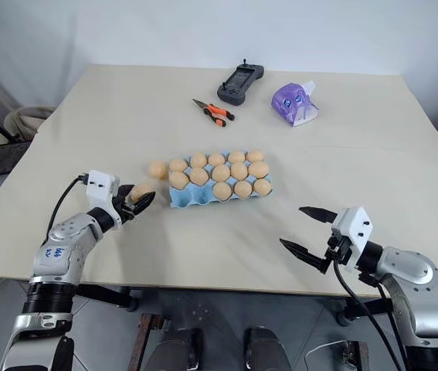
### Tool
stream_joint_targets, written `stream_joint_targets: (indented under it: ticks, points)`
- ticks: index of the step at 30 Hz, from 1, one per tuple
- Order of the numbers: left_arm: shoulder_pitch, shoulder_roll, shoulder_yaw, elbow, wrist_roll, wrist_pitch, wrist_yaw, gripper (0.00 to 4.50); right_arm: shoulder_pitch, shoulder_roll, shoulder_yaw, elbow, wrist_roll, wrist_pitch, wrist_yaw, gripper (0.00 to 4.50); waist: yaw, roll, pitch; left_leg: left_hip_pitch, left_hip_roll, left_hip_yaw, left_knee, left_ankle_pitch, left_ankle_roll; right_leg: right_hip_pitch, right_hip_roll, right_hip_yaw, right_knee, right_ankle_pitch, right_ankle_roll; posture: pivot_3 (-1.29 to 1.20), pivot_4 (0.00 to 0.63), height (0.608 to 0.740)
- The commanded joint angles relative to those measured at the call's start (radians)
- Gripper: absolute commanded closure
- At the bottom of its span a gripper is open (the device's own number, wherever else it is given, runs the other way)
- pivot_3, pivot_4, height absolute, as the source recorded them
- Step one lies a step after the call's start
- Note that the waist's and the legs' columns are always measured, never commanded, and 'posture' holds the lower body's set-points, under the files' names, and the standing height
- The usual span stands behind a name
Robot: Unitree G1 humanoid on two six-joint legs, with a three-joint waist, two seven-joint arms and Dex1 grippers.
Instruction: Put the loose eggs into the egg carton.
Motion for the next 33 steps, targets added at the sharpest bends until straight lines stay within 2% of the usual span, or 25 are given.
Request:
stream_joint_targets:
  ticks: [1,3,5,8,11,15,18,22,26,33]
  points:
    - [0.024,0.006,0.006,-0.056,-0.002,0.000,-0.015,2.21,-0.007,0.003,-0.010,-0.024,0.020,0.001,-0.015,0.00,0.001,0.000,0.000,0.000,0.000,0.000,0.000,0.000,0.000,0.000,0.000,0.000,0.000,0.000,0.000,0.00,0.150,0.740]
    - [0.024,-0.001,0.013,-0.051,-0.010,-0.024,-0.027,2.87,-0.014,0.006,-0.003,-0.017,0.017,-0.001,-0.019,0.00,0.002,0.000,0.000,0.000,0.000,0.000,0.001,0.000,0.000,0.000,0.000,0.000,0.001,0.000,0.000,0.00,0.150,0.740]
    - [0.026,0.001,0.035,-0.052,-0.038,-0.103,-0.088,3.22,-0.017,0.008,0.000,-0.012,0.015,-0.004,-0.022,0.00,0.002,0.000,0.000,0.000,0.000,0.000,0.002,0.000,0.000,0.000,0.000,0.000,0.001,0.000,0.000,0.00,0.150,0.740]
    - [0.049,0.046,0.064,-0.082,-0.098,-0.223,-0.258,3.22,-0.013,0.006,-0.007,-0.007,0.014,-0.006,-0.027,0.00,0.000,0.000,0.000,0.000,0.000,0.000,0.002,0.000,0.000,0.000,0.000,0.000,0.001,0.000,0.000,0.00,0.150,0.740]
    - [0.039,0.094,0.021,-0.099,-0.115,-0.271,-0.415,3.22,0.000,-0.004,-0.032,0.004,0.012,-0.011,-0.033,0.00,0.000,0.000,0.000,0.000,0.000,0.000,0.001,0.000,-0.001,0.000,0.000,0.000,0.000,0.000,0.000,0.00,0.150,0.740]
    - [-0.067,0.058,-0.054,-0.060,-0.115,-0.286,-0.506,3.22,0.022,-0.007,-0.055,0.005,0.008,-0.018,-0.049,0.00,0.014,0.000,0.000,-0.001,0.000,-0.001,0.002,0.000,0.000,0.000,-0.001,-0.001,0.000,0.000,0.000,0.00,0.150,0.740]
    - [-0.144,-0.003,-0.119,-0.017,-0.099,-0.281,-0.539,3.22,0.041,0.001,-0.063,-0.012,0.009,-0.019,-0.068,0.00,0.023,0.000,0.000,-0.002,0.000,-0.001,0.006,0.000,0.001,0.001,-0.001,0.000,0.000,0.001,0.002,0.00,0.150,0.740]
    - [-0.248,-0.062,-0.210,0.157,0.000,-0.298,-0.528,3.22,0.069,0.011,-0.066,-0.051,0.011,-0.015,-0.097,0.00,0.022,0.000,0.000,-0.002,-0.001,0.000,0.007,0.000,0.002,0.001,0.000,0.000,0.000,0.002,0.003,0.00,0.150,0.740]
    - [-0.332,-0.084,-0.211,0.315,0.049,-0.335,-0.485,3.22,0.103,0.018,-0.078,-0.102,0.021,-0.006,-0.132,0.00,0.009,0.000,0.000,-0.003,0.000,0.000,0.007,0.000,0.002,0.000,0.001,0.000,0.001,0.002,0.003,0.00,0.150,0.740]
    - [-0.343,-0.095,-0.192,0.347,0.022,-0.360,-0.526,1.06,0.130,0.024,-0.084,-0.122,0.026,-0.006,-0.164,0.00,0.003,0.000,0.000,-0.003,-0.001,0.000,0.008,0.000,0.002,0.001,0.000,0.000,0.001,0.002,0.004,0.00,0.150,0.740]
